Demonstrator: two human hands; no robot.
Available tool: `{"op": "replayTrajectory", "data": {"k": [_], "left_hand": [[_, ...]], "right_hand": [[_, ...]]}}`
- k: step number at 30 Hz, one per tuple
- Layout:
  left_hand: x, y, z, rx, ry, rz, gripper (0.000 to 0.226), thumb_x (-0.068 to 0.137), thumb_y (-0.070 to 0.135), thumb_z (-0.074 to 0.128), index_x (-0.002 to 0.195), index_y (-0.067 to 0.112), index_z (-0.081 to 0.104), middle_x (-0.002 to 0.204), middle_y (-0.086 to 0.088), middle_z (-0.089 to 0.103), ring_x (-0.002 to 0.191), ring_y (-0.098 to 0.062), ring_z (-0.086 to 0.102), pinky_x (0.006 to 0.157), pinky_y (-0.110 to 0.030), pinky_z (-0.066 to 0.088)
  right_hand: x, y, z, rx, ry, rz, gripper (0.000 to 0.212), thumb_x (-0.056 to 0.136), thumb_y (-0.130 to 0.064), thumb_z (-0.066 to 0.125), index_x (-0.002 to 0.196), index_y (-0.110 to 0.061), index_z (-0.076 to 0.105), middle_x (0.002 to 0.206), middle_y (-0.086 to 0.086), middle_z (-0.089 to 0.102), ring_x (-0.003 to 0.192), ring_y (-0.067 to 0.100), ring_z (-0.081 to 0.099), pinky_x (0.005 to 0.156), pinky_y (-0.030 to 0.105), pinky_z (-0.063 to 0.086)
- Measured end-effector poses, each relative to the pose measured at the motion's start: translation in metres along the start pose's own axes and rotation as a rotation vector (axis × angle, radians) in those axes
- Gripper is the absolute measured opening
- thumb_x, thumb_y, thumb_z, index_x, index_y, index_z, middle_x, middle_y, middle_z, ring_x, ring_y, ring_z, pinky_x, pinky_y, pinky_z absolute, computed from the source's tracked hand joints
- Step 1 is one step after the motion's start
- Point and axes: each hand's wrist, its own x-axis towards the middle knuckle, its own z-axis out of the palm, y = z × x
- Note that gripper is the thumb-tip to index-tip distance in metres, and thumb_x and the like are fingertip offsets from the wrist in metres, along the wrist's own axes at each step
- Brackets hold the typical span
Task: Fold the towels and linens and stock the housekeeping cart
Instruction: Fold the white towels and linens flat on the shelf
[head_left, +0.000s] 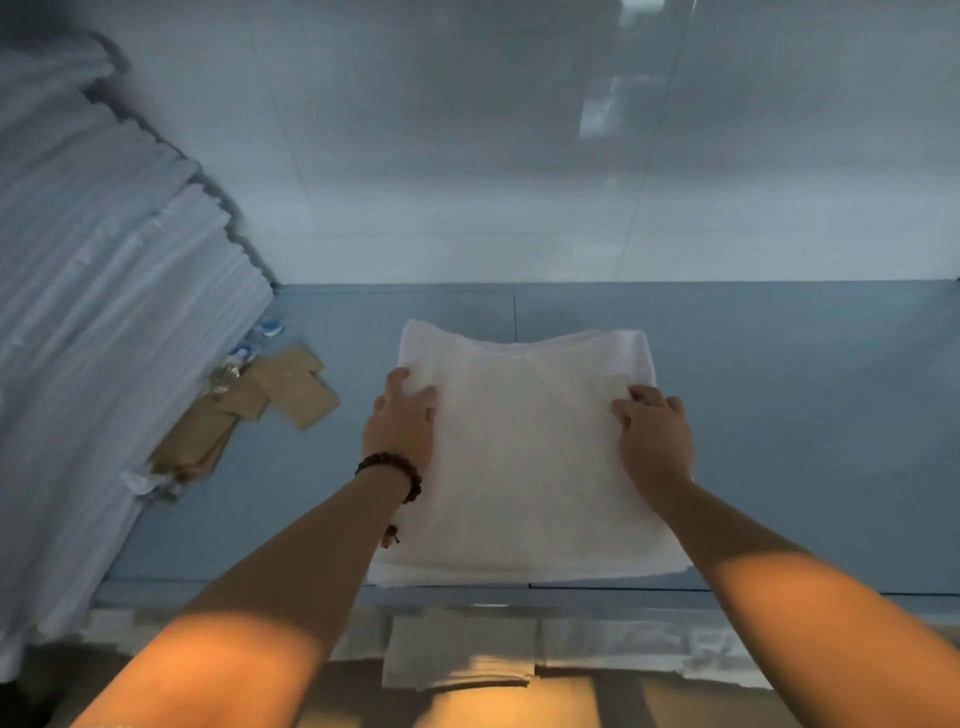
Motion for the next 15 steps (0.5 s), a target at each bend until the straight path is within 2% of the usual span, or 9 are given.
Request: {"op": "replayTrajectory", "data": {"k": [5, 7, 10, 12, 13, 15], "left_hand": [[0.004, -0.014, 0.027, 0.007, -0.041, -0.043, 0.022, 0.095, 0.022, 0.040, 0.111, 0.022, 0.057, 0.147, 0.000, 0.027, 0.101, -0.028, 0.046, 0.076, -0.031, 0.034], [0.006, -0.018, 0.034, 0.011, -0.058, -0.061, 0.023, 0.096, 0.024, 0.038, 0.113, 0.022, 0.055, 0.147, -0.001, 0.028, 0.098, -0.026, 0.044, 0.076, -0.030, 0.032], [0.009, -0.021, 0.034, 0.001, -0.105, -0.084, 0.028, 0.099, 0.026, 0.034, 0.119, 0.024, 0.052, 0.148, -0.001, 0.027, 0.105, -0.027, 0.041, 0.080, -0.032, 0.032], [0.007, -0.022, 0.033, 0.090, -0.158, -0.111, 0.032, 0.099, 0.026, 0.030, 0.126, 0.027, 0.046, 0.152, -0.006, 0.022, 0.114, -0.030, 0.036, 0.091, -0.039, 0.034], [0.007, -0.021, 0.034, 0.226, -0.166, -0.078, 0.033, 0.099, 0.024, 0.029, 0.128, 0.028, 0.044, 0.155, -0.009, 0.016, 0.125, -0.035, 0.030, 0.101, -0.045, 0.030], [0.008, -0.016, 0.035, 0.429, -0.123, 0.049, 0.033, 0.098, 0.026, 0.029, 0.127, 0.025, 0.045, 0.161, -0.011, 0.002, 0.143, -0.040, 0.005, 0.115, -0.054, 0.008]], "right_hand": [[0.009, 0.011, 0.021, 0.023, -0.051, 0.016, 0.026, 0.096, -0.019, 0.050, 0.111, -0.018, 0.071, 0.135, 0.000, 0.054, 0.120, 0.027, 0.039, 0.092, 0.035, 0.040], [0.009, 0.014, 0.026, -0.003, -0.049, 0.004, 0.024, 0.096, -0.018, 0.051, 0.105, -0.018, 0.073, 0.135, 0.001, 0.055, 0.117, 0.030, 0.042, 0.090, 0.037, 0.042], [0.005, 0.015, 0.027, -0.015, -0.037, 0.003, 0.024, 0.095, -0.015, 0.051, 0.105, -0.016, 0.073, 0.136, 0.005, 0.054, 0.111, 0.035, 0.044, 0.087, 0.038, 0.044], [-0.004, 0.013, 0.029, -0.095, -0.083, 0.013, 0.029, 0.096, -0.019, 0.046, 0.117, -0.021, 0.066, 0.139, 0.004, 0.050, 0.109, 0.035, 0.043, 0.084, 0.038, 0.043], [-0.009, 0.011, 0.030, -0.158, -0.116, 0.024, 0.033, 0.097, -0.024, 0.042, 0.125, -0.024, 0.059, 0.143, 0.003, 0.045, 0.113, 0.035, 0.040, 0.088, 0.039, 0.041], [-0.017, 0.001, 0.033, -0.279, -0.176, 0.031, 0.044, 0.098, -0.038, 0.036, 0.141, -0.031, 0.041, 0.155, 0.003, 0.027, 0.134, 0.036, 0.024, 0.107, 0.047, 0.023]]}}
